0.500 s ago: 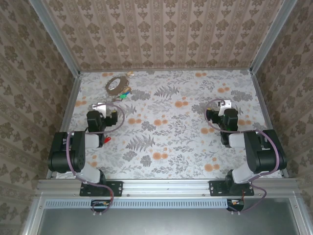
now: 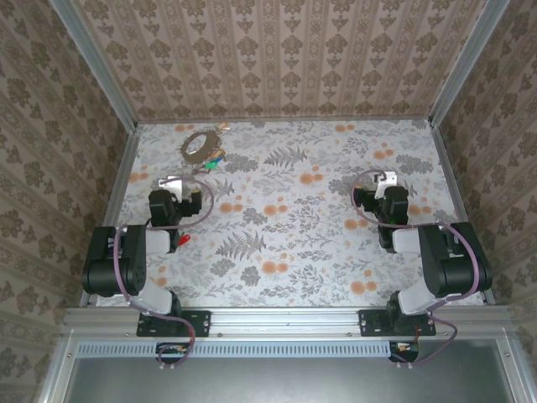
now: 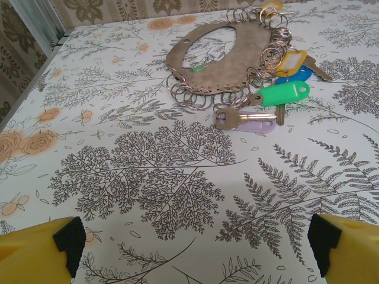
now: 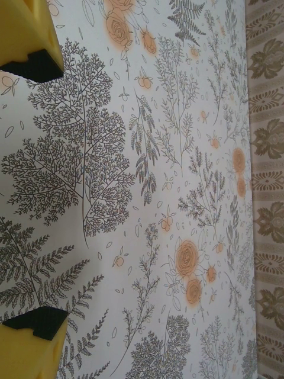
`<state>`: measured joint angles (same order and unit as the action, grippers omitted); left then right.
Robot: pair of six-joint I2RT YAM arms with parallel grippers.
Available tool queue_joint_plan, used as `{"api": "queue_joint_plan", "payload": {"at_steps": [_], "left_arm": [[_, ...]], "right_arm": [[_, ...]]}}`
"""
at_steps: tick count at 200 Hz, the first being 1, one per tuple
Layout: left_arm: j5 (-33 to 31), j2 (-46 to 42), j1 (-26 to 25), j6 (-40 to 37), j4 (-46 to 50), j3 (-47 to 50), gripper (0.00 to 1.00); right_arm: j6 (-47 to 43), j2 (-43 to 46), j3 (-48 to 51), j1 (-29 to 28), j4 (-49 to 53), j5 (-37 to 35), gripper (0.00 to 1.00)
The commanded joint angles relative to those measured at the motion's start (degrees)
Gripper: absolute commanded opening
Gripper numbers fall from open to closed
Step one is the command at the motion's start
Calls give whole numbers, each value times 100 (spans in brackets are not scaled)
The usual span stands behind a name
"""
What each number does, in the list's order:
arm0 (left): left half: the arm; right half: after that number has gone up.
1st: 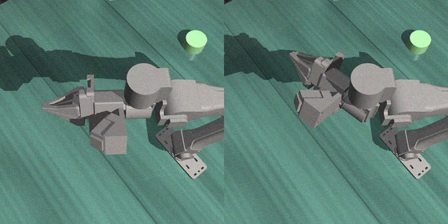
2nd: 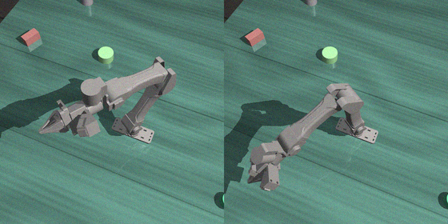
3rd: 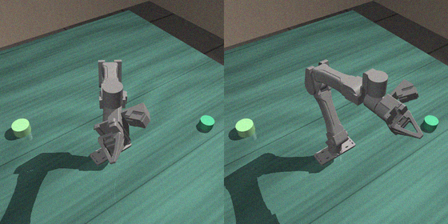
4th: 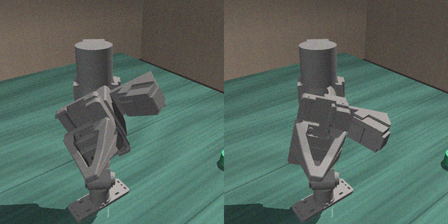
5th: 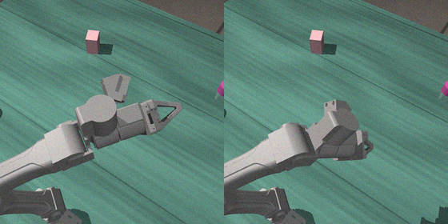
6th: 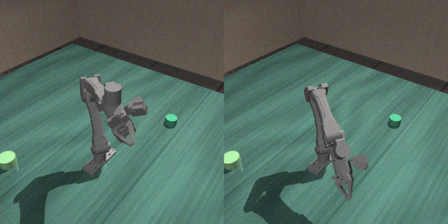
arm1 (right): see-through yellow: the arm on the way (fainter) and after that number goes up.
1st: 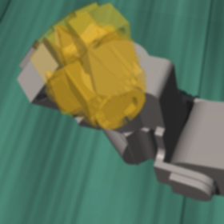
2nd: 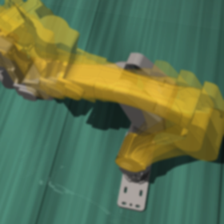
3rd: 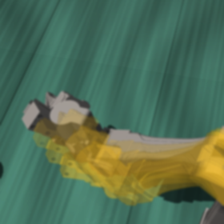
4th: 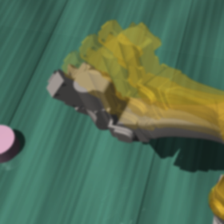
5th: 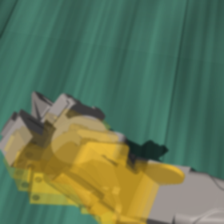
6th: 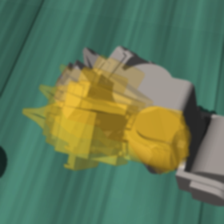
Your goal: Put the keys on the keyring
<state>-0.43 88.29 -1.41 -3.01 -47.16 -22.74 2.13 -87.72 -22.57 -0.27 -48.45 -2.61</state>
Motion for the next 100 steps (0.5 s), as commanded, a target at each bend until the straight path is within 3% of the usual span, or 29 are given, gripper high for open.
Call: {"api": "queue_joint_plan", "payload": {"at_steps": [1, 35, 48, 72, 86, 100], "left_arm": [[96, -27, 70, -7, -106, -79, 100], [343, -322, 56, -160, -32, -71, 100], [5, -1170, -63, -95, 1265, -351, 100], [-482, -2488, -117, 821, 3512, -1235, 100], [-584, -2848, -89, 1363, 4216, -1746, 100], [-944, -2822, 5, 2276, 5012, -2351, 100]], "right_arm": [[8, 18, -64, -26, -68, -86, 100], [120, 350, -23, -17, 62, -352, 100], [158, 1068, -89, -17, 808, -422, 100], [670, 2430, -470, -28, 2295, -411, 100], [1149, 2821, -852, -25, 2989, -492, 100], [2218, 2978, -1356, -26, 3771, -1166, 100]]}}
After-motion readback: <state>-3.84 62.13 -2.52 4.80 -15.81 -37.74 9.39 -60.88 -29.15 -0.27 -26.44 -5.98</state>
